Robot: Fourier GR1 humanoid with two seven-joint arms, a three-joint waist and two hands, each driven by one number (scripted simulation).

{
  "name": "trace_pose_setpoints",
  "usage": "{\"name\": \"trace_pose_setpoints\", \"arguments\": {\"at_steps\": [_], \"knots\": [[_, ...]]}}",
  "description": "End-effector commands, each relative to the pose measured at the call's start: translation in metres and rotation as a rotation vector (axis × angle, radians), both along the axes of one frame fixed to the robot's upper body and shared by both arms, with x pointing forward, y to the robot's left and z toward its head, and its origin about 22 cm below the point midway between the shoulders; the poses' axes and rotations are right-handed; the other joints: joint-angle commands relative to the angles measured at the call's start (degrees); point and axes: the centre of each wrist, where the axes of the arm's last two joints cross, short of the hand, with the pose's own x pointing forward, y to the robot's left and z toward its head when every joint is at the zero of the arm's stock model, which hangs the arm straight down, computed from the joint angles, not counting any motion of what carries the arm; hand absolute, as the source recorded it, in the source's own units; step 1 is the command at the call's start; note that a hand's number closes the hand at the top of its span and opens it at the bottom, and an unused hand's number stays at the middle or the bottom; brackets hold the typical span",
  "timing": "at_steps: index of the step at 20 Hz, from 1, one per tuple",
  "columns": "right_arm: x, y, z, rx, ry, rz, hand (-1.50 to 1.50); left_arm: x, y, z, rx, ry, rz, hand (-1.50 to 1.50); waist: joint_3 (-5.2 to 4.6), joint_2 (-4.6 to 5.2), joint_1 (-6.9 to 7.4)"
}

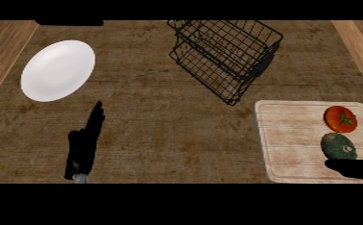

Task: Pick the squash from the cutting board and place it in the tiered basket

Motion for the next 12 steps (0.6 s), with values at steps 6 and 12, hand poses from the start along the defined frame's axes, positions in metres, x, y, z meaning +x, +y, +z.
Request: {"name": "trace_pose_setpoints", "arguments": {"at_steps": [6,12], "knots": [[0.028,-0.001,-0.005,0.072,0.245,-0.151,-1.50,-0.005,0.004,-0.003,-0.009,-0.006,0.007,0.00,-0.05,-0.05,-0.49],[0.036,0.010,-0.024,0.116,0.287,-0.146,-1.50,-0.010,0.005,0.000,0.005,0.000,0.011,0.00,0.00,-0.20,-0.75]]}}
